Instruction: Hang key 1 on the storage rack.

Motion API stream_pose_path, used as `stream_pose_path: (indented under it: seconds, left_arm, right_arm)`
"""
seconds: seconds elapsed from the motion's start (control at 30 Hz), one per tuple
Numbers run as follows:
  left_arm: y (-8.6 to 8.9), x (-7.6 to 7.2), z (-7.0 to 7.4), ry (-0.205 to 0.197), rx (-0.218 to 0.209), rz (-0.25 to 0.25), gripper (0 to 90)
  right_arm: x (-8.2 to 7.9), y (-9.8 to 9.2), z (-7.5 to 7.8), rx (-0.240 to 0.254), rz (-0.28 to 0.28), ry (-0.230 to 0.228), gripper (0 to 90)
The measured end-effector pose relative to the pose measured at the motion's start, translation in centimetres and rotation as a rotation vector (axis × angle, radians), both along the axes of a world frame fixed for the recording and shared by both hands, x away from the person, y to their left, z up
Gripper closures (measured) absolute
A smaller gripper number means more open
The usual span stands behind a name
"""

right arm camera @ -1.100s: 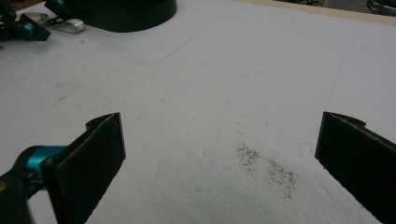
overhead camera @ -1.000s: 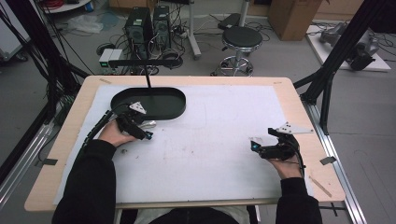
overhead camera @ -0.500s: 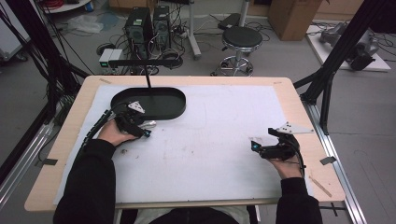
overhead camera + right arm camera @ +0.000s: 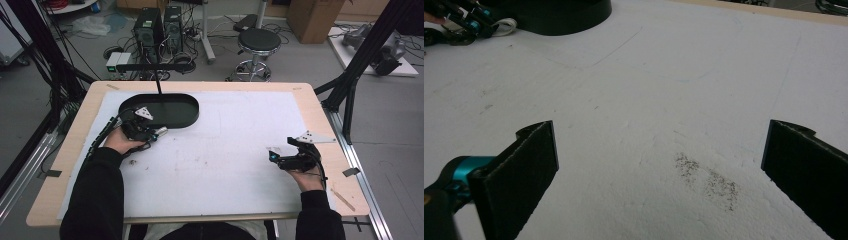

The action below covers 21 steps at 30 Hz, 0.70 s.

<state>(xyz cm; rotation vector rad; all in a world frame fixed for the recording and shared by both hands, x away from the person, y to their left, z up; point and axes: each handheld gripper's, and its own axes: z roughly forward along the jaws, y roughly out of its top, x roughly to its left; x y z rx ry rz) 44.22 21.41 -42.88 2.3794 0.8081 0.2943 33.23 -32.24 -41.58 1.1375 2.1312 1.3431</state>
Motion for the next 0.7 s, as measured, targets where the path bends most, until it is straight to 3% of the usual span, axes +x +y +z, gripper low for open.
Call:
stream_pose_path:
  seconds: [0.17,0.3,0.4,0.43,0.47,0.5,0.53,0.57,0.6,0.7]
  left_arm:
    - [0.2,0.0,0.2,-0.016,0.018,0.009,75.3]
    - [0.8,-0.1,0.7,-0.012,-0.015,0.010,75.3]
    - [1.3,-0.2,1.6,-0.033,-0.057,0.020,75.3]
    - [1.9,-0.2,2.2,-0.044,-0.093,0.029,75.3]
    - [1.9,-0.2,2.2,-0.044,-0.093,0.029,75.3]
    - [2.7,-0.2,3.1,-0.049,-0.152,0.040,75.2]
    - [2.7,-0.2,3.1,-0.049,-0.152,0.040,75.3]
    - [3.5,-0.2,4.0,-0.062,-0.204,0.052,75.3]
    - [3.8,-0.2,4.4,-0.067,-0.225,0.052,75.3]
    - [4.2,-0.3,5.1,-0.076,-0.249,0.055,75.3]
  right_arm:
    - [0.0,0.0,0.0,0.001,-0.003,-0.003,0.9]
    - [0.0,-0.1,0.1,0.004,-0.006,-0.004,0.9]
    - [0.0,-0.1,0.1,0.004,-0.006,-0.002,0.9]
    - [0.0,-0.1,0.1,0.004,-0.006,-0.001,0.9]
    - [0.0,-0.1,0.1,0.004,-0.004,-0.004,0.9]
    - [0.0,-0.1,0.1,0.004,-0.004,-0.004,0.9]
    - [0.0,-0.1,0.1,0.004,-0.004,-0.004,0.9]
    - [0.0,-0.1,0.1,0.006,-0.003,-0.005,0.9]
    - [0.0,-0.1,0.2,0.007,-0.003,-0.005,0.9]
    - [0.0,-0.1,0.2,0.007,-0.005,-0.004,0.9]
